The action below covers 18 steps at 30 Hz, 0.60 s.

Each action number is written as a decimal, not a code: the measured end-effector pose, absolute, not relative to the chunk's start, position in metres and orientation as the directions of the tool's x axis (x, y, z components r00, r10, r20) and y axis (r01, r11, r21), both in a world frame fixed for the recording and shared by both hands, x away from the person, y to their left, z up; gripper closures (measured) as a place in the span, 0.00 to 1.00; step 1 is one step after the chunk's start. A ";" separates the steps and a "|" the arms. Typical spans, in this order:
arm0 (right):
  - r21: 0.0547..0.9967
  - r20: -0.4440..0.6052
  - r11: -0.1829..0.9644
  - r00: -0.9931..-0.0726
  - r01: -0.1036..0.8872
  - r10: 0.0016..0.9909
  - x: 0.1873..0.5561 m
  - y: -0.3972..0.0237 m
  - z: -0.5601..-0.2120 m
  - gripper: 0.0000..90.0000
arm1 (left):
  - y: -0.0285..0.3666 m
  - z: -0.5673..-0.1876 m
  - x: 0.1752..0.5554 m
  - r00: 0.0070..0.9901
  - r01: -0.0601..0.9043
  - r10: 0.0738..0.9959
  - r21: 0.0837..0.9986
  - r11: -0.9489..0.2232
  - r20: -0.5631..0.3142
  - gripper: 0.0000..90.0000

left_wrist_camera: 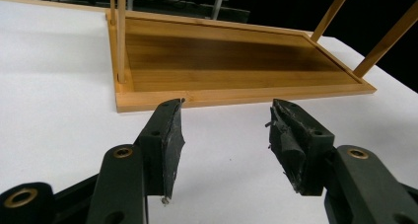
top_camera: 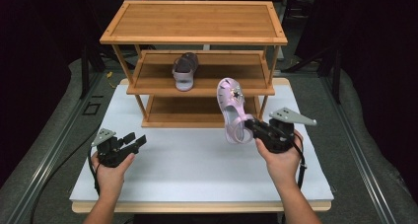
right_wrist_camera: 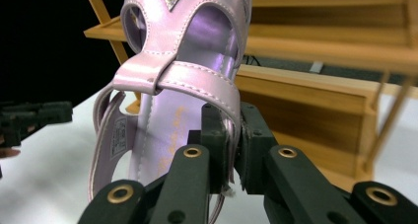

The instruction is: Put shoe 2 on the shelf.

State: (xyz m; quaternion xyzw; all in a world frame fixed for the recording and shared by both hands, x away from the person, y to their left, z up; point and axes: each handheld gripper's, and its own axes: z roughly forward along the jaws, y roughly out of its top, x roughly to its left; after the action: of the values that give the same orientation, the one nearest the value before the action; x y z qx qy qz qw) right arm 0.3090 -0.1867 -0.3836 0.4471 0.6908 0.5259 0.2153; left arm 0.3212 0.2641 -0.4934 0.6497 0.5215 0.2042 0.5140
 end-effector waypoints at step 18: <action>0.866 0.218 0.029 -0.428 0.500 0.877 0.391 -0.135 -0.349 0.93 | 0.267 -0.494 0.322 0.371 0.468 0.886 0.880 0.080 -0.277 0.52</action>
State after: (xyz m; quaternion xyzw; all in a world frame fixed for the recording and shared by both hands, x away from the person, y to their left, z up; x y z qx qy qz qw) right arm 0.3905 -0.1353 -0.3491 0.4985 0.6906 0.4870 0.1934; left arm 0.3222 0.2666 -0.4937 0.6473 0.5230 0.2029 0.5161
